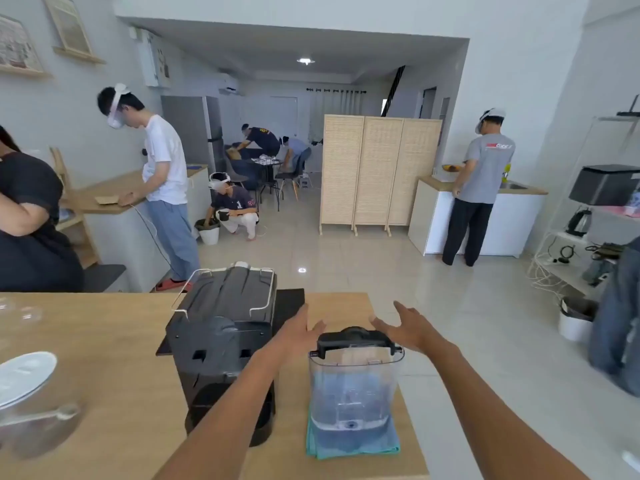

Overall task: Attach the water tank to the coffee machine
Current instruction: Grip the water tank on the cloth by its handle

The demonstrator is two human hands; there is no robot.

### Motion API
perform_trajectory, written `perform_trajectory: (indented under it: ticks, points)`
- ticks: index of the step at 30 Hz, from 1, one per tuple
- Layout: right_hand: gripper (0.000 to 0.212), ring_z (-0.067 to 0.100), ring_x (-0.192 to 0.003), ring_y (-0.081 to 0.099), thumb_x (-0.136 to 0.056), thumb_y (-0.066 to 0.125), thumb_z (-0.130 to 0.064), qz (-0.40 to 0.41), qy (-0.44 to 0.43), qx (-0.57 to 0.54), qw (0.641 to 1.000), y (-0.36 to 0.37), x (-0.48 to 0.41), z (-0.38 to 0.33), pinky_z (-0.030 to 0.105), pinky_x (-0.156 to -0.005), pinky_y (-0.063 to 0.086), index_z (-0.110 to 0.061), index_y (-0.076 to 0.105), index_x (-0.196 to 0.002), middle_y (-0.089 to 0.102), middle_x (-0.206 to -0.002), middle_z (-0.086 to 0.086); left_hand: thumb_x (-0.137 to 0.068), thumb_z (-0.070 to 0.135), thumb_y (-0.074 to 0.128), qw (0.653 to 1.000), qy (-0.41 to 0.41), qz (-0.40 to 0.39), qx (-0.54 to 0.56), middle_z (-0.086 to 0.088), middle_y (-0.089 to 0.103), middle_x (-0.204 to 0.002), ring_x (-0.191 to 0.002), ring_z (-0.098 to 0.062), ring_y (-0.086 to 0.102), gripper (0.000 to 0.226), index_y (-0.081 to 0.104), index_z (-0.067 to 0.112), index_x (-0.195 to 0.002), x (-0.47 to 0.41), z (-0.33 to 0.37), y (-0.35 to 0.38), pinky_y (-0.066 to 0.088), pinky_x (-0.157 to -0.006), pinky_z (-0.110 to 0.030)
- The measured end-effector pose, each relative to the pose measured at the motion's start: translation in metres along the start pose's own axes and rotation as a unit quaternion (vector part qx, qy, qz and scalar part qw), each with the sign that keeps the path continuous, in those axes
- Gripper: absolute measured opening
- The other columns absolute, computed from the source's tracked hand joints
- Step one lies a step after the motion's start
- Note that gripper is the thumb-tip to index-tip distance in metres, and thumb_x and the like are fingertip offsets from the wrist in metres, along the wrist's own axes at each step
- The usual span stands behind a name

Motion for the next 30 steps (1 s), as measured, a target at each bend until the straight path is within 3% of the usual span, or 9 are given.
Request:
perform_trajectory:
  ticks: [4,7,10,12,14,18,21,24,30]
  points:
    - [0.116,0.032,-0.144,0.035,-0.077,0.060,-0.076,-0.034,0.006,-0.051,0.998,0.011,0.001,0.014,0.042,-0.112,0.035,-0.011,0.012,-0.159,0.035,-0.159,0.014,-0.092,0.060,0.054,0.994,-0.086,0.033,0.058,-0.007,0.018,-0.166,-0.148,-0.025,0.029,0.099,-0.001,0.013,-0.160,-0.008,-0.020,0.016,0.025,-0.116,-0.036]
    - [0.110,0.028,-0.131,0.046,-0.077,0.061,-0.075,-0.059,0.031,-0.111,0.992,0.018,-0.001,0.020,0.035,-0.099,0.038,-0.005,0.026,-0.154,0.047,-0.150,0.014,-0.073,0.081,0.058,0.986,-0.148,0.034,0.074,-0.003,0.042,-0.155,-0.142,-0.026,0.037,0.108,0.032,0.015,-0.155,-0.017,-0.034,0.028,0.031,-0.115,-0.040]
    - [0.094,0.016,-0.101,0.058,-0.070,0.061,-0.081,-0.072,0.024,-0.140,0.987,0.022,-0.005,0.029,0.027,-0.079,0.041,-0.011,0.057,-0.133,0.066,-0.113,0.002,-0.079,0.077,0.056,0.984,-0.149,0.035,0.094,0.006,0.063,-0.108,-0.120,-0.025,0.056,0.064,0.063,0.027,-0.120,-0.021,-0.039,0.036,0.041,-0.101,-0.035]
    - [0.072,0.006,-0.090,0.061,-0.072,0.063,-0.078,-0.081,-0.002,-0.169,0.982,0.026,-0.004,0.029,0.020,-0.070,0.041,-0.025,0.069,-0.119,0.069,-0.099,-0.008,-0.081,0.072,0.058,0.982,-0.137,0.049,0.125,0.004,0.066,-0.115,-0.119,-0.024,0.057,0.044,0.064,0.037,-0.107,-0.022,-0.041,0.039,0.042,-0.103,-0.036]
    - [0.069,0.006,-0.096,0.064,-0.067,0.066,-0.081,-0.080,-0.025,-0.210,0.974,0.030,-0.004,0.030,0.020,-0.074,0.046,-0.035,0.069,-0.118,0.071,-0.108,-0.011,-0.080,0.071,0.063,0.978,-0.128,0.063,0.155,0.006,0.063,-0.130,-0.125,-0.021,0.053,0.041,0.063,0.042,-0.109,-0.018,-0.041,0.041,0.039,-0.111,-0.043]
    - [0.082,0.010,-0.121,0.058,-0.064,0.074,-0.075,-0.052,-0.061,-0.259,0.963,0.035,-0.003,0.036,0.031,-0.098,0.049,-0.038,0.053,-0.135,0.062,-0.130,-0.015,-0.083,0.057,0.071,0.972,-0.085,0.113,0.185,0.005,0.053,-0.144,-0.135,-0.020,0.046,0.071,0.044,0.037,-0.145,-0.014,-0.039,0.042,0.035,-0.109,-0.037]
    - [0.073,0.006,-0.123,0.057,-0.068,0.079,-0.065,-0.041,-0.094,-0.273,0.956,0.033,0.000,0.037,0.036,-0.107,0.046,-0.048,0.051,-0.133,0.061,-0.131,-0.021,-0.084,0.036,0.078,0.968,-0.013,0.146,0.206,0.017,0.068,-0.116,-0.111,-0.008,0.061,0.043,0.053,0.055,-0.112,-0.011,-0.037,0.039,0.042,-0.102,-0.030]
    - [0.072,0.003,-0.120,0.058,-0.069,0.080,-0.063,-0.034,-0.108,-0.282,0.953,0.033,0.001,0.036,0.036,-0.105,0.047,-0.050,0.050,-0.133,0.062,-0.128,-0.024,-0.080,0.030,0.083,0.958,0.038,0.194,0.209,0.012,0.078,-0.105,-0.102,-0.013,0.071,0.036,0.068,0.046,-0.109,-0.006,-0.032,0.036,0.053,-0.100,-0.042]
    - [0.076,0.004,-0.128,0.054,-0.073,0.079,-0.061,-0.028,-0.129,-0.303,0.944,0.029,0.007,0.033,0.031,-0.107,0.044,-0.047,0.046,-0.139,0.059,-0.135,-0.023,-0.083,0.016,0.080,0.947,0.089,0.253,0.179,0.008,0.080,-0.091,-0.091,-0.009,0.075,0.028,0.075,0.035,-0.103,0.002,-0.025,0.034,0.060,-0.086,-0.042]
Point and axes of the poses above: each hand's wrist, its own x-axis away from the middle knuckle, its own y-axis out of the palm, z = x × y, the point moved 3 cm from there along -x, towards the middle knuckle
